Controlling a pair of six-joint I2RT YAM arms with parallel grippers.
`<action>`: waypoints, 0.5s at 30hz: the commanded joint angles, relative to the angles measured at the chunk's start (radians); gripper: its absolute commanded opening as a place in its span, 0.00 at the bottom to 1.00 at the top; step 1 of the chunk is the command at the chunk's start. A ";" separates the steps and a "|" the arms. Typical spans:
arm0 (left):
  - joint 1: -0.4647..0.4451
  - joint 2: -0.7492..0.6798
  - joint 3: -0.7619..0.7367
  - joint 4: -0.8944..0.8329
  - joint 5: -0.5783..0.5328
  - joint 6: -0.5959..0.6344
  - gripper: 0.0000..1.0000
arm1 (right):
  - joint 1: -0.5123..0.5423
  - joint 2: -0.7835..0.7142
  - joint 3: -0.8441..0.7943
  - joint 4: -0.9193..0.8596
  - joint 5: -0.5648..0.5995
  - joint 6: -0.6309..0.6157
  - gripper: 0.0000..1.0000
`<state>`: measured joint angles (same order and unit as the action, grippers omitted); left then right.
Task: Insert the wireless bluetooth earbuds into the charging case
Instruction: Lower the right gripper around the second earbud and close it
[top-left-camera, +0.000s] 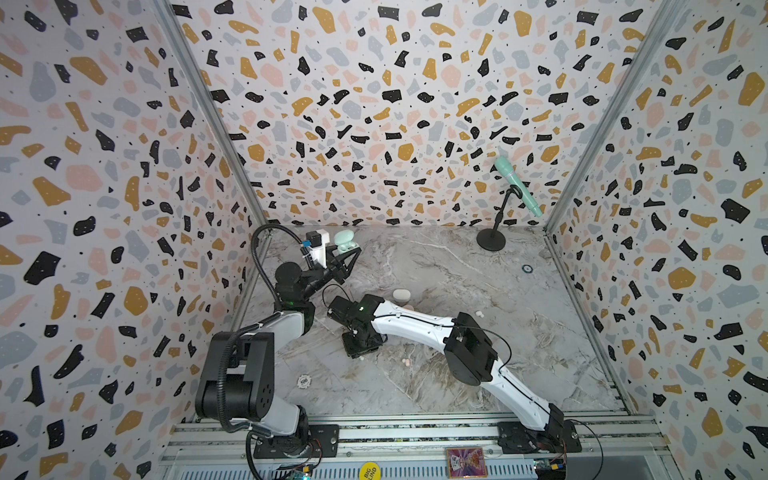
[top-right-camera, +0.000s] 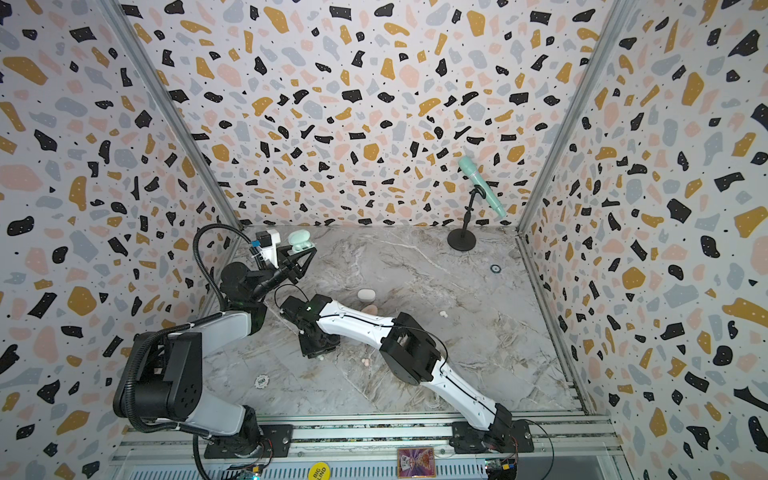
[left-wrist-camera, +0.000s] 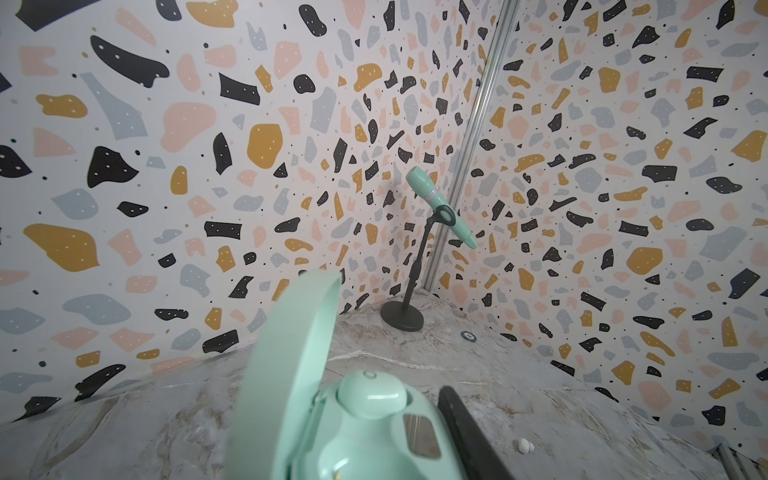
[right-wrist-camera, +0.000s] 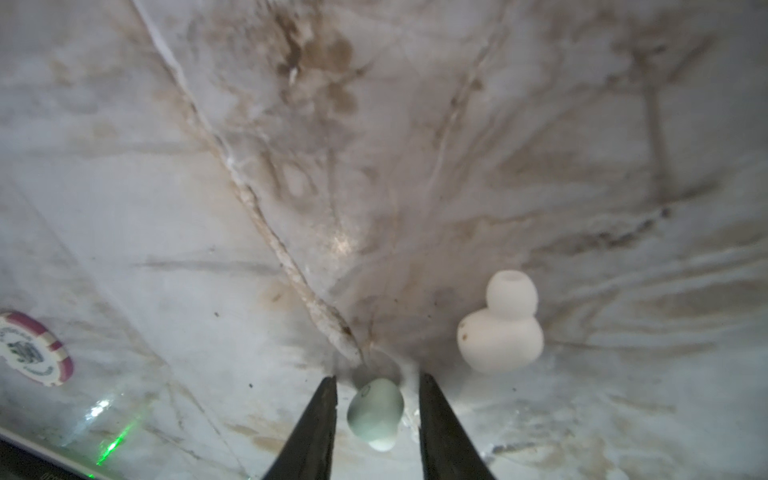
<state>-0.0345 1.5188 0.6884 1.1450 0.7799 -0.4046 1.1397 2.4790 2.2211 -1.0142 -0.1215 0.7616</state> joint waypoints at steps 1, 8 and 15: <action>0.004 0.003 0.028 0.070 0.016 -0.001 0.36 | 0.008 0.007 0.031 -0.061 -0.004 -0.002 0.33; 0.004 0.004 0.027 0.071 0.018 -0.003 0.36 | 0.012 0.013 0.032 -0.076 0.011 0.002 0.28; 0.004 0.006 0.027 0.075 0.019 -0.008 0.36 | 0.012 0.043 0.080 -0.107 0.025 -0.010 0.22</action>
<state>-0.0345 1.5208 0.6884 1.1465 0.7811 -0.4084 1.1458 2.5069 2.2704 -1.0691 -0.1184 0.7605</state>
